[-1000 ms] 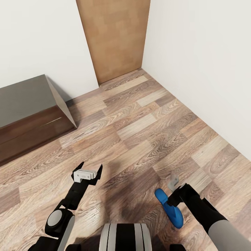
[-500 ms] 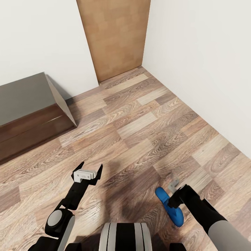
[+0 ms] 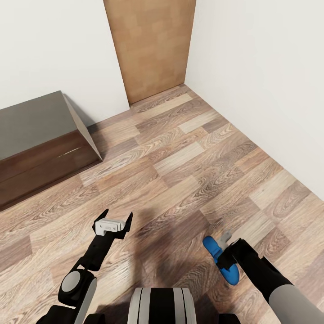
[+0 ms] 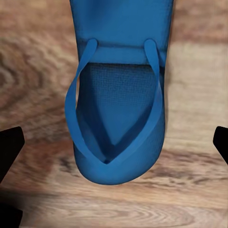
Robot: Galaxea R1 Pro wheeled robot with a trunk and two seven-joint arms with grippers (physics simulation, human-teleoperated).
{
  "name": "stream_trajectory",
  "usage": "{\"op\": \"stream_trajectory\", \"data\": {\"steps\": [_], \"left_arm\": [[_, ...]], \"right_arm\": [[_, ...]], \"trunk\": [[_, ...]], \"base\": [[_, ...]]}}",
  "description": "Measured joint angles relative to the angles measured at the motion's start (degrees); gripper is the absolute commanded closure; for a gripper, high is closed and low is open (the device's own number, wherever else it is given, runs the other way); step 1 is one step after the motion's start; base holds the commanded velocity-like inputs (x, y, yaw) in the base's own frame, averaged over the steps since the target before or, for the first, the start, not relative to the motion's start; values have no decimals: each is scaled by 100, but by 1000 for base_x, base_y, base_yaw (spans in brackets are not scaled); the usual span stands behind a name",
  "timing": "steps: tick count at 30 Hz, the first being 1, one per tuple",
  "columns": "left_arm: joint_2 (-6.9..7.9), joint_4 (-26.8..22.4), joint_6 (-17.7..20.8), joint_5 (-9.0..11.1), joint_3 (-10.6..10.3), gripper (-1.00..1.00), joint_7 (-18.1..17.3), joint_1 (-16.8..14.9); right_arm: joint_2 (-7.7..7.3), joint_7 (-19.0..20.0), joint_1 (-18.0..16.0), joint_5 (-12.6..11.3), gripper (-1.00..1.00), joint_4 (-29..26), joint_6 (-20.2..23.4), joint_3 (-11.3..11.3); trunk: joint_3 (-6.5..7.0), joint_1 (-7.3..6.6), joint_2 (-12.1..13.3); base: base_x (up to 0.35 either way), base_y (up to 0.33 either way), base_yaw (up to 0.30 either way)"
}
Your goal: In the bedroom, move the book from the bed onto either nightstand, and place the two sandals side by side next to the bed.
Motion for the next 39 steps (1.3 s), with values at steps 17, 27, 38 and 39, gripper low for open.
{"op": "stream_trajectory", "data": {"steps": [17, 27, 38, 39], "left_arm": [[0, 26, 0, 0, 0, -100, 0, 0], [-1, 26, 0, 0, 0, -100, 0, 0], [0, 26, 0, -7, 0, -100, 0, 0], [1, 26, 0, -8, 0, -100, 0, 0]], "right_arm": [[-2, 0, 0, 0, -100, 4, 0, 0], [-4, 0, 0, -1, -100, 2, 0, 0], [-12, 0, 0, 0, -100, 1, 0, 0], [-13, 0, 0, 0, -100, 2, 0, 3]], "trunk": [[-88, 11, -5], [-310, 36, -19], [-532, 62, -32], [-532, 62, -32]], "base": [[0, 14, 0], [0, 0, 0], [0, 0, 0], [0, 0, 0]]}}
